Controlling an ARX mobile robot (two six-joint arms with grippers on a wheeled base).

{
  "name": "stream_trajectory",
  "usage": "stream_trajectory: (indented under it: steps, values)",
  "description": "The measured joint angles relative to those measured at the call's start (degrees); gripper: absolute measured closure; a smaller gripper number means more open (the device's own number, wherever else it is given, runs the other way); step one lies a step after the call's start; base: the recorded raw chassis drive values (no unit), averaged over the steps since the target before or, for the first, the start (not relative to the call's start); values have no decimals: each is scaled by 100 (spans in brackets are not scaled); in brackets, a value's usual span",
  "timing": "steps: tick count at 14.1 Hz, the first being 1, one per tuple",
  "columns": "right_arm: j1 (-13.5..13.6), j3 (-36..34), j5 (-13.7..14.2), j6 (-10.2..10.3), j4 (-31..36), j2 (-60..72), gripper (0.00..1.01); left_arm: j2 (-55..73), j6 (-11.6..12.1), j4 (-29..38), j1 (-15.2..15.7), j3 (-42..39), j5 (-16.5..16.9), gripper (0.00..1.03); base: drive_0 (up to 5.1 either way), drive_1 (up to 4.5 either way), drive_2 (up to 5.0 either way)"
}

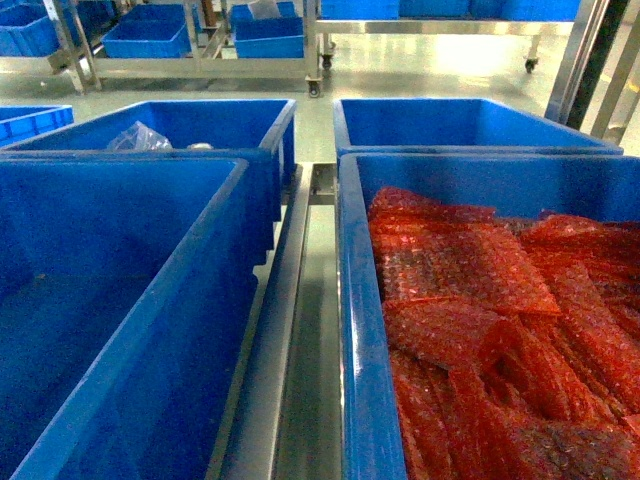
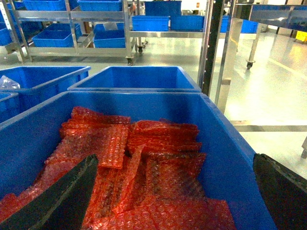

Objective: Pick blue part to blue bin on bottom shelf

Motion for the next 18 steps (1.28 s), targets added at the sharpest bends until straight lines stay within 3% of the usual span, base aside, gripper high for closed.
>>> stream_trajectory:
  steps: [13,15,18]
  values:
    - [0,0,0,0,-2,0,3,-1377,2,-1270,0,-114,0,101,0,0,0]
    - [0,0,0,0,4,0,3,-2249,4,-2319,0,-111,-11,101,0,0,0]
    - [0,0,0,0,2,0,3,-2277,15,-2249,4,-109,-2,101,0,0,0]
